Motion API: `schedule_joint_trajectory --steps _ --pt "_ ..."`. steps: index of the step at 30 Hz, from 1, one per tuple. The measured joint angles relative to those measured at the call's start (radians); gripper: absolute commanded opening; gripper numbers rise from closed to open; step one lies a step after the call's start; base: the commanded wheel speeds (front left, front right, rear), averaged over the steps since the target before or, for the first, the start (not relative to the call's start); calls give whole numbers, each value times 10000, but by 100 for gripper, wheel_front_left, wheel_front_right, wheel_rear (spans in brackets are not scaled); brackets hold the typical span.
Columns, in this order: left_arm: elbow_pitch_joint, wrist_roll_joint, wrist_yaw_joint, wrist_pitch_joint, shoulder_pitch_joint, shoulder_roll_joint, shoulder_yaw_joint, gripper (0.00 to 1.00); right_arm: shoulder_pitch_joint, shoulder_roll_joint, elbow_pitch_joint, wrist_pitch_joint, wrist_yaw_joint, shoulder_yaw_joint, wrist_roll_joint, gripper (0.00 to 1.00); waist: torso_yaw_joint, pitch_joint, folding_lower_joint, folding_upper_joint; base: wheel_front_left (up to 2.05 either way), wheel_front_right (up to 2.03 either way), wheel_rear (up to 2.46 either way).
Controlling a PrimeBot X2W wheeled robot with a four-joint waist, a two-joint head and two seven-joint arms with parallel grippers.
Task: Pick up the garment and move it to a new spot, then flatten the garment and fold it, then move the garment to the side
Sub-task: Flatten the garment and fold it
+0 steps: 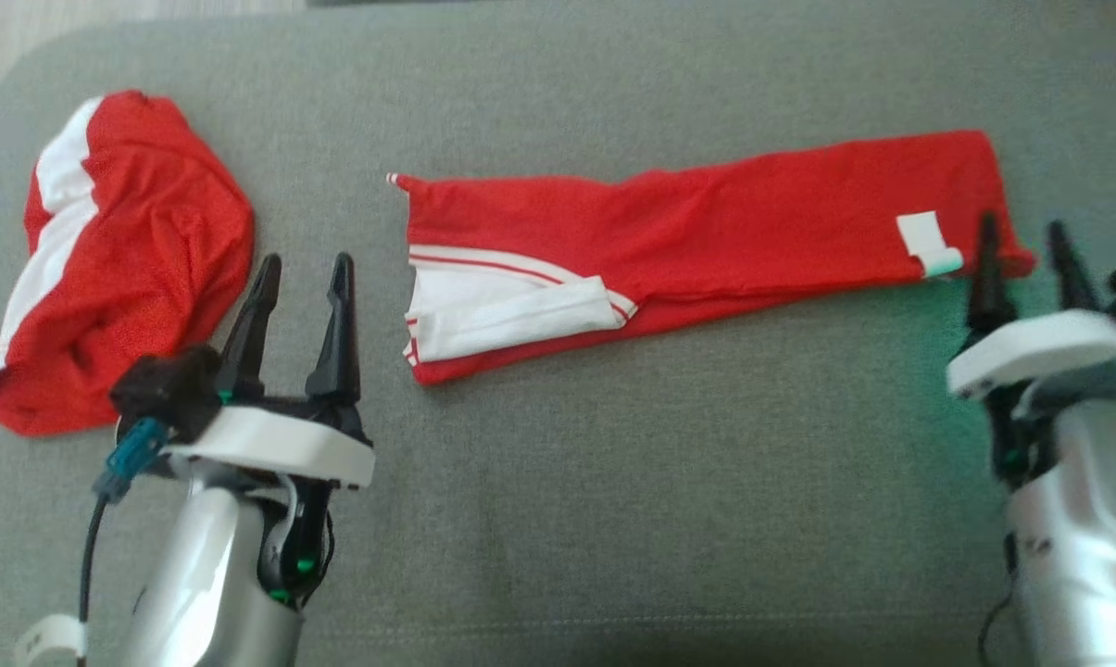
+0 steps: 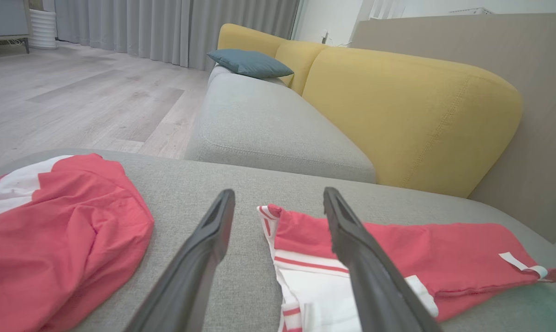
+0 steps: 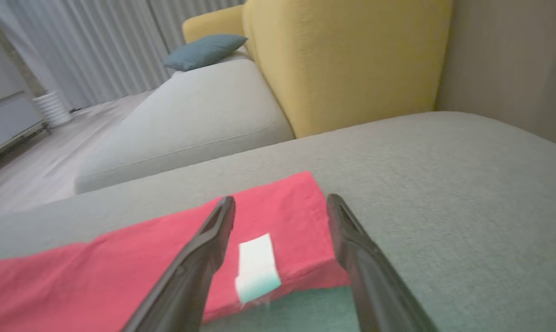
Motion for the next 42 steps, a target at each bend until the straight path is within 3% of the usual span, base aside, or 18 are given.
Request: schedule_joint_trajectory --steps 4,12,24,26,27,28,35,42 --pt "167 205 -194 0 -348 -176 15 100 -874 6 548 445 0 -1223 -192 100 155 484 0 0 0 0 0" --pt "316 380 -447 0 -554 -274 38 100 -1979 4 1703 1565 0 -2625 -886 100 405 1298 0 0 0 0 0" --pt "324 477 -550 0 -793 -357 345 100 -2855 19 2479 2334 0 -3143 -1210 100 362 1767 0 0 0 0 0" --pt "334 481 -587 0 -793 -364 378 100 -2909 21 2537 2458 0 -3093 -1103 95 332 1749 0 0 0 0 0" --pt "345 481 -587 0 -793 -368 405 100 -2908 23 2552 2474 0 -3053 -1026 32 317 1730 0 0 0 0 0" --pt "353 481 -589 0 -793 -370 441 100 -2899 27 2568 2504 0 -3032 -941 0 304 1706 0 0 0 0 0" --pt "353 481 -619 0 -793 -387 619 100 -2739 -84 2583 2539 2 -3371 -769 0 210 1485 0 0 0 0 0" --pt "401 477 -619 0 -786 -393 621 100 -2445 -708 2575 2171 2 -5231 -1956 0 156 1223 0 0 0 0 0"
